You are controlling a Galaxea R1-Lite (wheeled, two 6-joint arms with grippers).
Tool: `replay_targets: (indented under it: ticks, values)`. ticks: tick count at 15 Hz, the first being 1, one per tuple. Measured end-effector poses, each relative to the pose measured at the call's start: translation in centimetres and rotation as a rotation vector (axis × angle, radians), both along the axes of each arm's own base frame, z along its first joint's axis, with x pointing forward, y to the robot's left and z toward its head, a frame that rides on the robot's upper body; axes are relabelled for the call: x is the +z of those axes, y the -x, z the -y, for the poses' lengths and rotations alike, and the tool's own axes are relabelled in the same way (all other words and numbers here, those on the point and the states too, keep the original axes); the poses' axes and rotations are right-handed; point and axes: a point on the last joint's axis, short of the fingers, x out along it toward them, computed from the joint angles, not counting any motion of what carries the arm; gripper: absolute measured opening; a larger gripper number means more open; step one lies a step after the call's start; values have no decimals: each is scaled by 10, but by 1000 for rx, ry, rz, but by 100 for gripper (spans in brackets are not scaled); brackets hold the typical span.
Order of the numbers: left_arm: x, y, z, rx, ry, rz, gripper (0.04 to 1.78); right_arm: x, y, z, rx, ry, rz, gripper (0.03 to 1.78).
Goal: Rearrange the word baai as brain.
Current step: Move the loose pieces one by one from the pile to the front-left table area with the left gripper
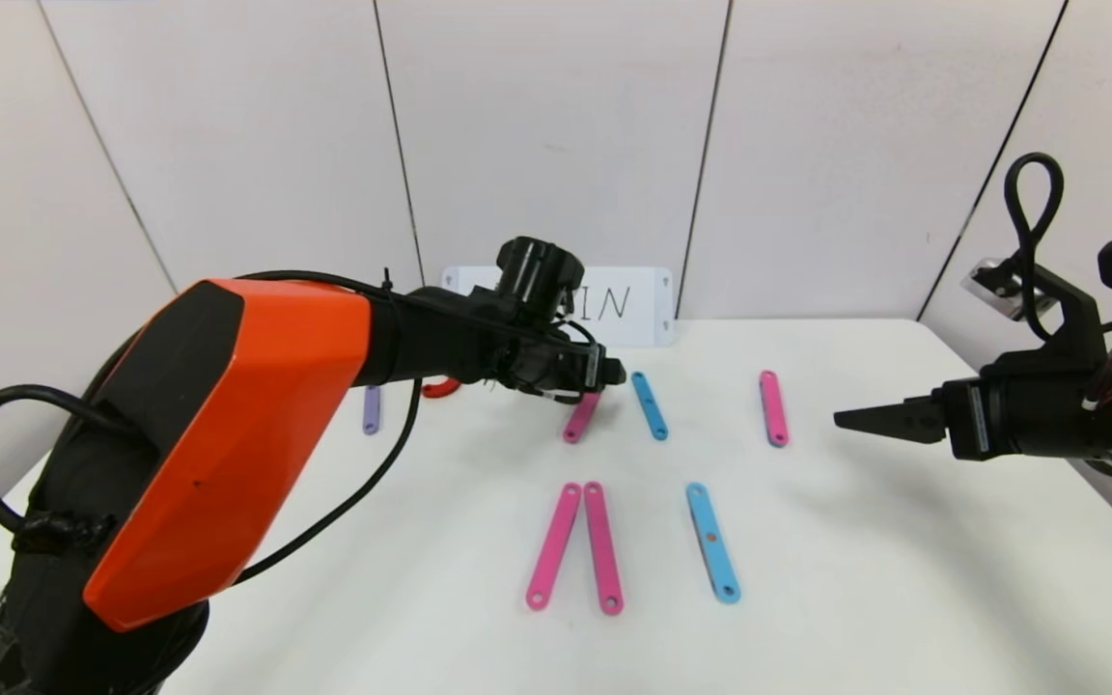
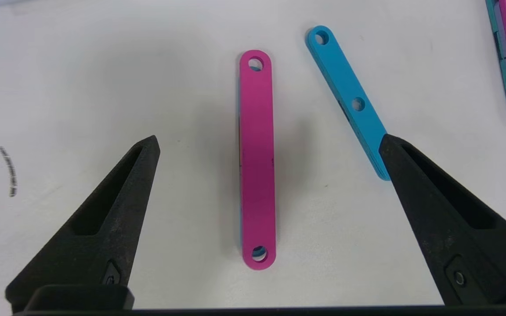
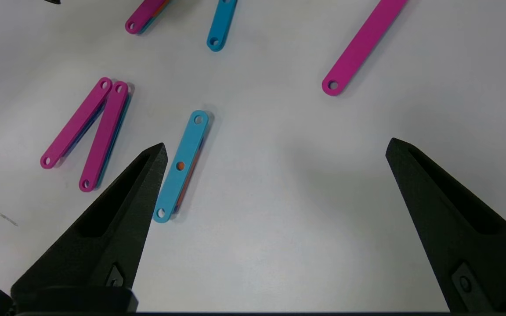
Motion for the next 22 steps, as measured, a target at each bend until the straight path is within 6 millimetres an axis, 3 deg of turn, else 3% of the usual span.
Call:
replay_targets:
  ticks: [5,11,16,22]
  values:
    - [41,15,-30,34,-59,-12,175,-1,-1,-2,6,2,-4,174]
    - [88,34,-82,109,-125,-36,175,-3,-2,-4,13,1,-13,174]
    - [104,48,-109,147,-157,-90,175,-3,-3,-4,14,-1,-12,174]
    - [101,58,-148,165,-253,-167,175,8,-17,-4,8,-12,23,174]
